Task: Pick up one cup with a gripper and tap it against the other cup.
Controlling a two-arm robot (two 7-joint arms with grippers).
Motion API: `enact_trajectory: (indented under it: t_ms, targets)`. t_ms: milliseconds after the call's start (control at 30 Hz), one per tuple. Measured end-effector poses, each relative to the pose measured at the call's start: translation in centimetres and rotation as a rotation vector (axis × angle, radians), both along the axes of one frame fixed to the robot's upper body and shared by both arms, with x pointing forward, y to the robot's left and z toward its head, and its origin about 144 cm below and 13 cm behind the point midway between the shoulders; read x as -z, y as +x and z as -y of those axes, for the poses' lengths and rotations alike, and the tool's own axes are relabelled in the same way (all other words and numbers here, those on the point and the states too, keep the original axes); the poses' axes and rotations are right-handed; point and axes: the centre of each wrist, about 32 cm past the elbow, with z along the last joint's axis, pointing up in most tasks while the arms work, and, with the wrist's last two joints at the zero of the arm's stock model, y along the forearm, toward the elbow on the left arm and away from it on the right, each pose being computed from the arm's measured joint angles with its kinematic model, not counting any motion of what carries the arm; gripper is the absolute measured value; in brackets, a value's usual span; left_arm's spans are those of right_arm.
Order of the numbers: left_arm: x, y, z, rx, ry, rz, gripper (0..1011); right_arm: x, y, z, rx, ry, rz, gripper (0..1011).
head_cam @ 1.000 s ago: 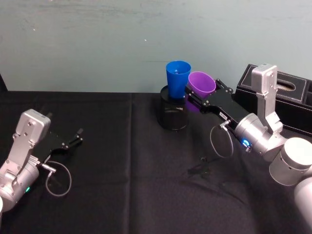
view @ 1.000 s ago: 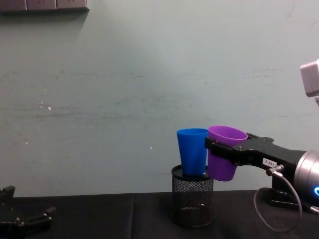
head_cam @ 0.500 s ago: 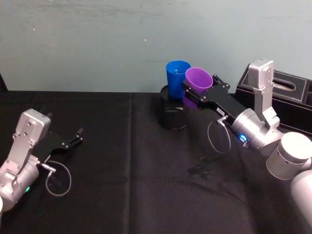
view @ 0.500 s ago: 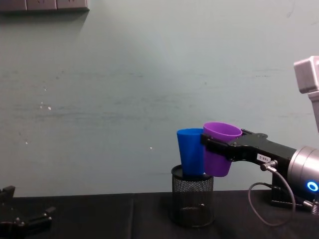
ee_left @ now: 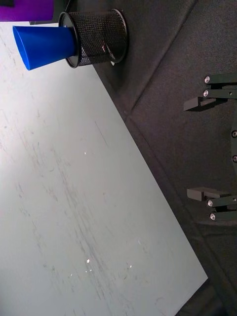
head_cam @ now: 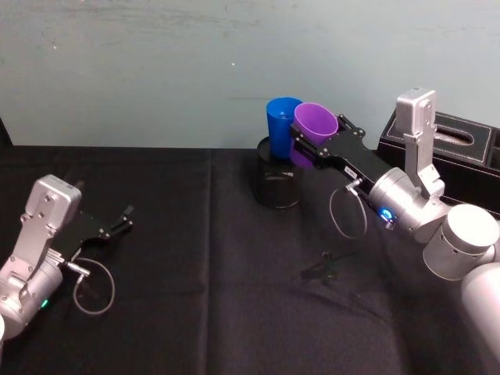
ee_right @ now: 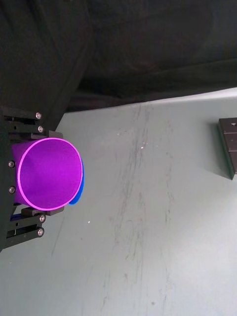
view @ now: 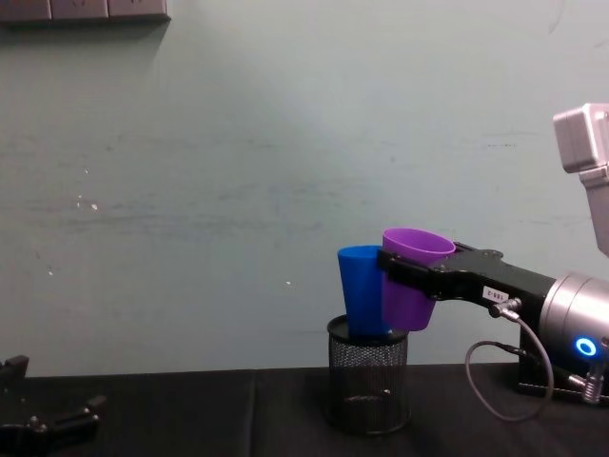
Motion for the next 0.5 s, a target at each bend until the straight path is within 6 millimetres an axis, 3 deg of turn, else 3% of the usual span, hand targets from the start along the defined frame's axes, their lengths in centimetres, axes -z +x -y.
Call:
enact_trajectory:
  t_ms: [500]
  targets:
    - [0.00, 0.00, 0.00, 0.000, 0.000, 0.000, 1011, 0.16, 0.75, -0.25, -0.016, 0.012, -0.014, 734]
